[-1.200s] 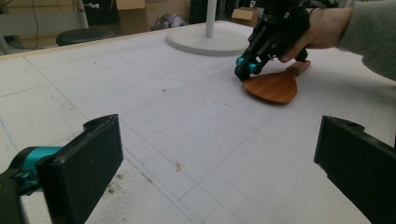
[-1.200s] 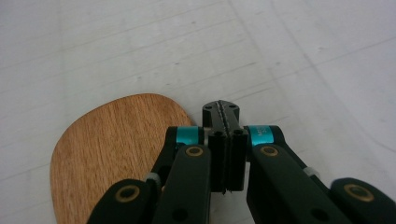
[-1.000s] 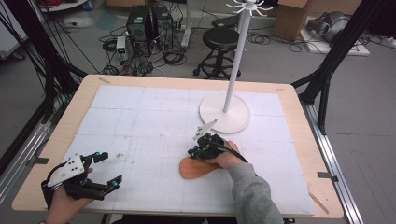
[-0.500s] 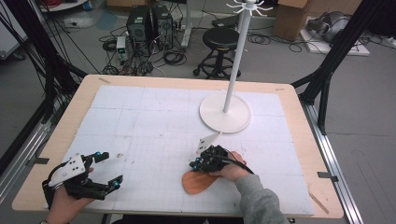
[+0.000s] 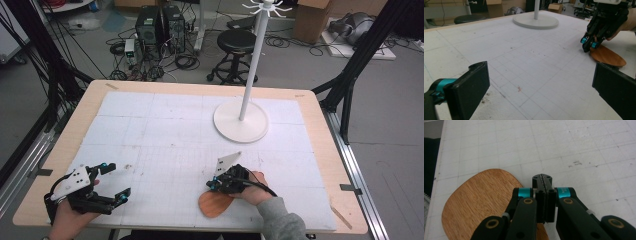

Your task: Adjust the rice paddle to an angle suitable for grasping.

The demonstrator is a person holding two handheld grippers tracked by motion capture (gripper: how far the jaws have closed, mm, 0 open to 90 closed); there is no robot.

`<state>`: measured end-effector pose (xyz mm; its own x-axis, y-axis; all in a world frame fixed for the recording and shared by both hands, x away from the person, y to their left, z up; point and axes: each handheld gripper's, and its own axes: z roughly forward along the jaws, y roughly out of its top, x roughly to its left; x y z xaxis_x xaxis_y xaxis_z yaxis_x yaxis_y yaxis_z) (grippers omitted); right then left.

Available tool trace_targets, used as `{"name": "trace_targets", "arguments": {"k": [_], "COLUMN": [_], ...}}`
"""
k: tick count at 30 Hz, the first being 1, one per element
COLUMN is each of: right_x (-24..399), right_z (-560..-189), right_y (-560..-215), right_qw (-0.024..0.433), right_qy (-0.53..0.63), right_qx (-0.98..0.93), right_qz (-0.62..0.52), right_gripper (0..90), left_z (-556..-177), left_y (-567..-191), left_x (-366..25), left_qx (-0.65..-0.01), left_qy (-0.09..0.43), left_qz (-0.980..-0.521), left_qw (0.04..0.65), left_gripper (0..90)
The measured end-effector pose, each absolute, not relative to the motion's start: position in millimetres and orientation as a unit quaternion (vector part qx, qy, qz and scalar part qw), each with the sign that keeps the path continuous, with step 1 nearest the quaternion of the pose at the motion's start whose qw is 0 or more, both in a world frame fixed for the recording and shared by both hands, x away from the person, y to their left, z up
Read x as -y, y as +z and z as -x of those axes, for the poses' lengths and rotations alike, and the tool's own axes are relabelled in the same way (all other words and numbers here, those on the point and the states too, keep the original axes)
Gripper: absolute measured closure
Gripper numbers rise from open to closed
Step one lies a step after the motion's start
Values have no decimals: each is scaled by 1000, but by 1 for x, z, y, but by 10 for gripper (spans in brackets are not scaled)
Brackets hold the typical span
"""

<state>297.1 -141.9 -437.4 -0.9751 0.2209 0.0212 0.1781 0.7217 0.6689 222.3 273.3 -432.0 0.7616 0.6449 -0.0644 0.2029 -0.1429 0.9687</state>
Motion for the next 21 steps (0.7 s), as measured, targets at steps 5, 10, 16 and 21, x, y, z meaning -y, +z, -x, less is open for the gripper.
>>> {"name": "trace_targets", "arguments": {"k": [5,10,16,21], "right_x": [147,172,207,239], "right_z": [-295,-287,-281,-273], "right_y": [-432,-420,-422,-424], "right_qw": [23,50,62,76], "right_qy": [387,424,443,454], "right_qx": [-915,-893,-874,-858], "right_qz": [-115,-143,-190,-226], "right_gripper": [900,900,900,899], "left_z": [-223,-223,-223,-225], "left_y": [-431,-431,-431,-431], "left_x": [-273,-273,-273,-271], "left_qx": [-290,-289,-288,-286], "left_qy": [188,188,188,187], "left_qz": [-729,-730,-729,-731], "left_qw": [591,590,591,591], "left_gripper": [18,18,17,18]}}
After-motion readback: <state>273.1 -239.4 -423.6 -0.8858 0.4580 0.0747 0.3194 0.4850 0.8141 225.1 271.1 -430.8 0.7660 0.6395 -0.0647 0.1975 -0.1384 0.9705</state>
